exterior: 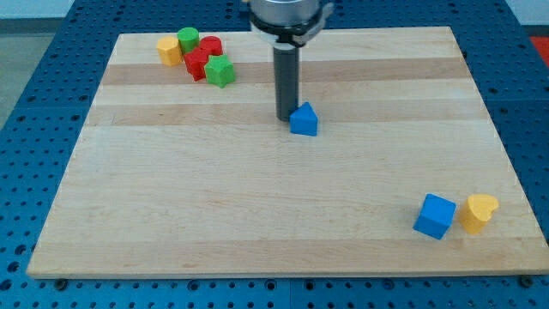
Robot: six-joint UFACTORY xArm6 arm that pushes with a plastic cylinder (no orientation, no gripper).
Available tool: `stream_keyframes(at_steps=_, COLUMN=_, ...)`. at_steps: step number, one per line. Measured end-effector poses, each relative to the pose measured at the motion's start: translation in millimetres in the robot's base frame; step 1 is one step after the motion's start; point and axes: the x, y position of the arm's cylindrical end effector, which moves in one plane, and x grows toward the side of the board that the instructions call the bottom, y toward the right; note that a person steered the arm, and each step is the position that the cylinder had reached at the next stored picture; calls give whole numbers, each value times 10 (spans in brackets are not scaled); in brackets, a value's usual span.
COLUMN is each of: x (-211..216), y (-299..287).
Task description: Move the blue triangle into the yellow heart
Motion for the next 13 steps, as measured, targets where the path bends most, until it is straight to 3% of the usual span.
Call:
stream_keyframes(at_steps=7, x=895, y=1223)
stream_keyframes(at_steps=13, x=903, y=1983)
